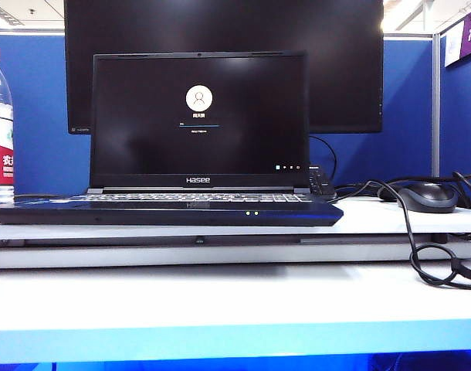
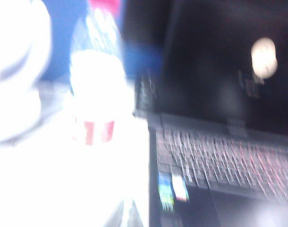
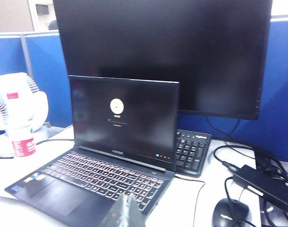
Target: Open the lid of the black laptop.
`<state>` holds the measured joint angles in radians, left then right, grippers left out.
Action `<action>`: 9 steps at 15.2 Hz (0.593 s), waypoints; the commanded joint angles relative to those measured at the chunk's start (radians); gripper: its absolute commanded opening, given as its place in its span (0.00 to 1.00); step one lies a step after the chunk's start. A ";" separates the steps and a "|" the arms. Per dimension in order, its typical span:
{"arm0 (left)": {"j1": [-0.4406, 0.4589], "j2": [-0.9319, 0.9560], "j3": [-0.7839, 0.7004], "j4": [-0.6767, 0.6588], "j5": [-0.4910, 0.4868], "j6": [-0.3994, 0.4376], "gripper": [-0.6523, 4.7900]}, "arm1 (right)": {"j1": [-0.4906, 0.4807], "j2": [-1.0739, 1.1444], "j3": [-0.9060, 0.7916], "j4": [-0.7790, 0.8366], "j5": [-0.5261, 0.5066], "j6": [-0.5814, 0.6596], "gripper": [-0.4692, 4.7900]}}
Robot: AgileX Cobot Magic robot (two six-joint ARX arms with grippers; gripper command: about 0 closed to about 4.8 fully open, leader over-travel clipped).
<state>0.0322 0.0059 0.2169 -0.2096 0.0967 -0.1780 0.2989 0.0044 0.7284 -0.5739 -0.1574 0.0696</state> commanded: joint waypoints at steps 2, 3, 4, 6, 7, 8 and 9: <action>0.026 -0.002 -0.126 0.190 -0.002 -0.047 0.11 | 0.000 -0.002 0.003 0.015 -0.001 -0.002 0.09; 0.029 -0.003 -0.151 0.189 0.018 -0.046 0.11 | 0.000 -0.002 0.003 0.015 -0.001 -0.002 0.09; 0.031 -0.003 -0.164 0.190 0.019 -0.043 0.11 | 0.000 -0.002 0.003 0.015 -0.001 -0.002 0.09; 0.054 -0.003 -0.183 0.190 0.019 -0.047 0.11 | 0.000 -0.002 0.003 0.015 -0.001 -0.002 0.09; 0.061 -0.003 -0.185 0.194 0.015 -0.042 0.11 | 0.000 -0.002 0.003 0.015 -0.001 -0.002 0.09; 0.061 -0.003 -0.185 0.199 0.015 -0.037 0.11 | 0.000 -0.002 0.003 0.015 -0.001 -0.002 0.09; 0.061 -0.003 -0.187 0.200 0.014 -0.036 0.11 | 0.000 -0.002 0.003 0.015 -0.001 -0.002 0.09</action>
<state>0.0917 0.0055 0.0326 -0.0307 0.1120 -0.2188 0.2989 0.0044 0.7284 -0.5743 -0.1577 0.0696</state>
